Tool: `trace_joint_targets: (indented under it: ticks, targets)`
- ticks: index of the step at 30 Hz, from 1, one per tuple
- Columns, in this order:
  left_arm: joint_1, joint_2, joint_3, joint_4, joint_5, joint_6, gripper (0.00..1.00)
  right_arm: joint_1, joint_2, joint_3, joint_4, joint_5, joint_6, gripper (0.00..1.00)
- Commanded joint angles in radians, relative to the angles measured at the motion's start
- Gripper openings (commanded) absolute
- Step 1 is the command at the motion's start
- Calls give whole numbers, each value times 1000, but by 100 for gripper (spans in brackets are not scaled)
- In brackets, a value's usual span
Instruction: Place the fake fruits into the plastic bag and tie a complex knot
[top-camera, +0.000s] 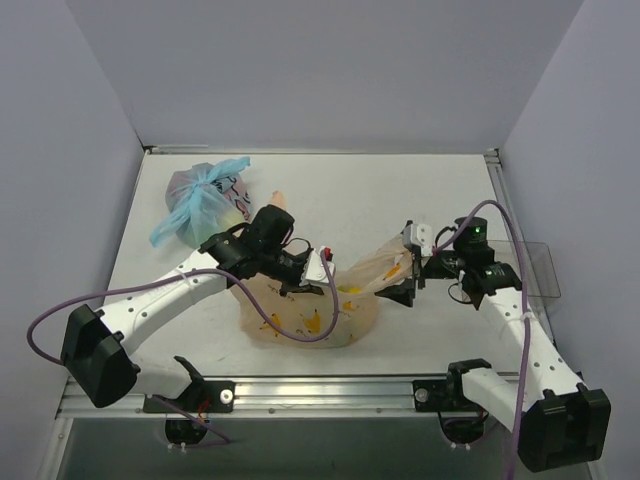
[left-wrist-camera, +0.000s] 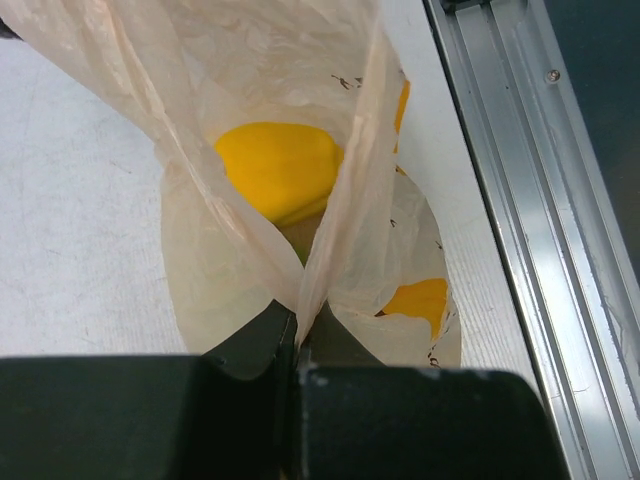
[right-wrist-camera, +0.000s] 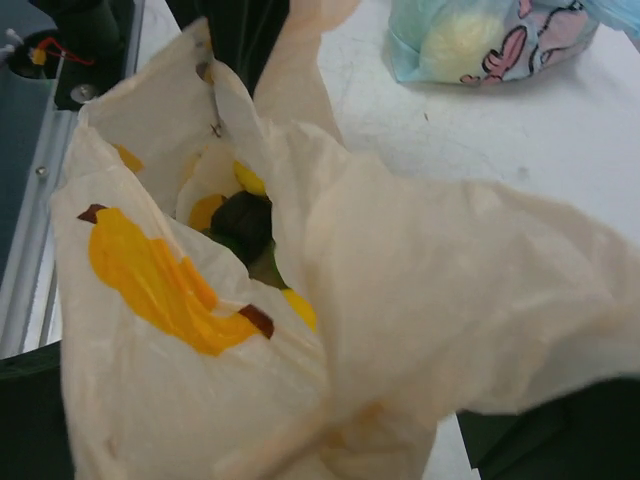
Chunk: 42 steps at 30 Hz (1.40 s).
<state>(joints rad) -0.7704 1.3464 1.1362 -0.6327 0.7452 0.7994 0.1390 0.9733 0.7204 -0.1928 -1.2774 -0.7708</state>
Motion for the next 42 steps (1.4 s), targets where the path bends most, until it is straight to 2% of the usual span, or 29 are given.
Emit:
trace_joint_targets:
  ticks: [1,3,5,6,7,8,9,10,12,14,15,17,18,22,26,28,32,34,35,38,39,42]
  targets:
    - [3,13,2,8,52,20,0,86,-4,33,176,3,191,100]
    - [6,19,2,28,43,-9,0,138,-15,36,168,16,194,100]
    - [10,23,-7,50,28,-66,0,160,-19,36,188,44,299,100]
    - [8,23,-15,91,16,-95,0,175,-22,30,298,67,379,93]
    - [6,20,-35,108,10,-144,0,180,-21,18,334,87,536,86]
    - [6,14,-44,119,-3,-157,0,180,-21,14,366,134,609,77]
    - [-1,7,-55,142,-18,-167,0,179,-16,8,421,168,683,48]
    - [-4,-10,-85,155,-39,-189,0,178,-10,13,429,209,753,25]
    - [-6,-39,-124,223,-101,-215,0,177,4,33,405,335,907,0]
    - [-12,-82,-180,273,-154,-249,0,177,27,78,317,413,1023,0]
    - [-15,-96,-194,315,-220,-258,0,177,36,94,247,505,1063,0]
    - [-35,-124,-228,365,-295,-284,0,177,65,149,160,564,1143,0]
    - [-41,-130,-237,375,-320,-287,0,183,73,168,66,645,1207,0]
    - [-81,-150,-274,416,-429,-287,0,194,125,237,-103,791,1381,0]
    - [-118,-136,-280,430,-490,-292,0,197,166,261,-126,715,1611,0]
    - [-144,-122,-273,435,-524,-293,0,191,166,229,-70,672,1741,0]
    - [-168,-112,-265,435,-590,-305,0,192,134,133,60,574,1848,1]
    - [-173,-113,-270,438,-589,-312,0,205,120,110,125,552,1822,20]
    - [-173,-115,-276,442,-590,-315,0,206,114,106,134,543,1761,36]
    - [-173,-118,-280,442,-593,-324,0,206,82,91,130,561,1670,63]
    - [-173,-121,-282,446,-596,-325,0,208,64,87,133,587,1670,79]
    - [-178,-124,-280,450,-592,-333,0,220,59,74,185,609,1720,84]
